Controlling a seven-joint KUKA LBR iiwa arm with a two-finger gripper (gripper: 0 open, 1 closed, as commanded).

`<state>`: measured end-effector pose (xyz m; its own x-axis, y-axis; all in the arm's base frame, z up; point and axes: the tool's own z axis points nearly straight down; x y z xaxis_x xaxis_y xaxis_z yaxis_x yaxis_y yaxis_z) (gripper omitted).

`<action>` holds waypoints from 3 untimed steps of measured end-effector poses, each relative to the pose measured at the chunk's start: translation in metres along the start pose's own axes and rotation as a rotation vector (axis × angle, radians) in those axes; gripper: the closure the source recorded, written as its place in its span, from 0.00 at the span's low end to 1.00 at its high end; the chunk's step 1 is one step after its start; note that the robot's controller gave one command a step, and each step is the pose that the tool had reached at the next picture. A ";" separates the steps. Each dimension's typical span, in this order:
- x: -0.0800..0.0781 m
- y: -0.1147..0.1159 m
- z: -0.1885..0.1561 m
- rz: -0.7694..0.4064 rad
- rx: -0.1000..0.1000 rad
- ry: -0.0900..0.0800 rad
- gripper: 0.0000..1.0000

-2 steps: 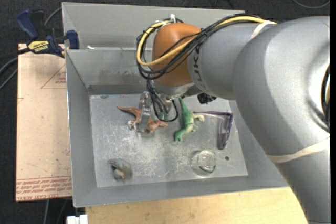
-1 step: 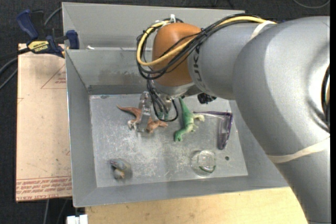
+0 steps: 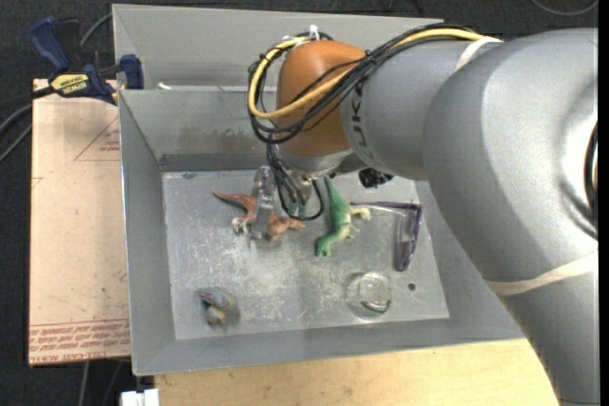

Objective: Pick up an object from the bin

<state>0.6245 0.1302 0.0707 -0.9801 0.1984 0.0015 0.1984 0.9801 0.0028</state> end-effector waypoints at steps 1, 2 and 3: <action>0.001 0.000 -0.008 0.000 0.001 0.004 1.00; 0.000 0.000 -0.019 0.001 0.000 0.000 1.00; 0.001 0.000 -0.029 0.001 0.001 0.003 1.00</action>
Offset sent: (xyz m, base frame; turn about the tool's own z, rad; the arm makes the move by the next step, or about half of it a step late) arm 0.0001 -0.0001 0.0325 0.0000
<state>0.6235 0.1300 0.0993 -0.9799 0.1992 0.0046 0.1992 0.9800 0.0021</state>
